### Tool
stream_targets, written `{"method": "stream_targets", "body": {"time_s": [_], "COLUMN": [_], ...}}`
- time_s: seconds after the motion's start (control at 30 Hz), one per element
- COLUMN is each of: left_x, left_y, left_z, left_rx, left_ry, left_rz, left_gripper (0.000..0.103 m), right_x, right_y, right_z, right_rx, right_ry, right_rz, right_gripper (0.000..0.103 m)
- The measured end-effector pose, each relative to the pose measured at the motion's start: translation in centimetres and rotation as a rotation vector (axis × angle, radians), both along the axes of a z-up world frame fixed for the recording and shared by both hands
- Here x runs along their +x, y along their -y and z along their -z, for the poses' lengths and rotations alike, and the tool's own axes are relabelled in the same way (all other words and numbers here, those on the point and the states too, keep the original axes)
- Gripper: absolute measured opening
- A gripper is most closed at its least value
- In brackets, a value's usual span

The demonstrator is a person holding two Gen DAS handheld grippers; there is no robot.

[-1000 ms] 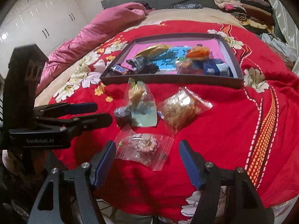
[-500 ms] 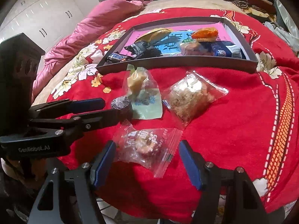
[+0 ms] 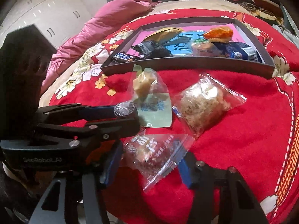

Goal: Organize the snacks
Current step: 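Grasp the dark wrapped cake with the left tool while the right tool grasps the clear candy bag, then carry the dark cake with the left tool while the right tool carries the candy bag into the tray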

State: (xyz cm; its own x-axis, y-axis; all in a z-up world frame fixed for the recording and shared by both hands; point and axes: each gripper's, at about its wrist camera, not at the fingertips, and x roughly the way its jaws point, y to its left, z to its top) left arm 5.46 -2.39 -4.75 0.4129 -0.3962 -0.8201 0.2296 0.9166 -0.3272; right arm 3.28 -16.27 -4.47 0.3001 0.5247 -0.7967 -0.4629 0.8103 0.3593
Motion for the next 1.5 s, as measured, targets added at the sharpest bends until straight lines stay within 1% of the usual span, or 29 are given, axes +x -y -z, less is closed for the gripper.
{"method": "stream_targets", "body": {"time_s": [0.07,0.1,0.13,0.2,0.3,0.33,0.67,0.7,0.73,0.77,1.03,1.13,1.37,1.5], "left_x": [0.1,0.2,0.2,0.4,0.7,0.8,1.6,1.6,1.6,1.7,1.8,1.6,0.5,0.3], "left_y": [0.1,0.2,0.3,0.5,0.8,0.8,1.1,1.1,1.1,1.1,1.0,0.8,0.7,0.1], "left_z": [0.1,0.1,0.1,0.2,0.3,0.3,0.9,0.9,0.9,0.9,0.9,0.7,-1.2,-2.1], "left_rx": [-0.006,-0.005,-0.004,-0.008,-0.012,-0.013,-0.033,-0.034,-0.035,-0.036,-0.053,-0.073,-0.097,-0.112], "left_ry": [-0.002,-0.001,0.0,-0.002,-0.003,-0.004,-0.003,-0.001,0.0,-0.001,-0.001,-0.004,0.027,0.039], "left_rz": [0.002,0.003,0.004,0.006,0.007,0.006,0.003,0.003,0.003,0.003,0.0,0.002,0.024,0.008], "left_gripper": [0.045,0.045,0.044,0.043,0.039,0.038,0.036,0.035,0.031,0.03,0.027,0.027,0.027,0.027], "right_x": [0.0,0.1,0.1,0.2,0.4,0.4,0.4,0.4,0.4,0.4,0.5,0.5,0.5,0.6], "right_y": [0.2,0.4,0.7,1.4,2.3,2.6,4.7,4.8,4.8,4.9,5.5,5.6,5.4,5.1], "right_z": [0.0,0.0,0.0,-0.1,-0.2,-0.3,-1.1,-1.2,-1.3,-1.4,-2.1,-2.4,-3.7,-4.3], "right_rx": [0.007,0.01,0.016,0.016,0.023,0.025,0.04,0.041,0.043,0.046,0.058,0.064,0.078,0.073], "right_ry": [0.001,0.0,-0.002,0.004,0.006,0.007,0.032,0.035,0.039,0.043,0.068,0.08,0.105,0.122], "right_rz": [0.002,0.007,0.017,0.036,0.067,0.075,0.133,0.135,0.139,0.142,0.16,0.166,0.168,0.163], "right_gripper": [0.05,0.046,0.046,0.046,0.046,0.044,0.043,0.043,0.043,0.043,0.043,0.043,0.043,0.043]}}
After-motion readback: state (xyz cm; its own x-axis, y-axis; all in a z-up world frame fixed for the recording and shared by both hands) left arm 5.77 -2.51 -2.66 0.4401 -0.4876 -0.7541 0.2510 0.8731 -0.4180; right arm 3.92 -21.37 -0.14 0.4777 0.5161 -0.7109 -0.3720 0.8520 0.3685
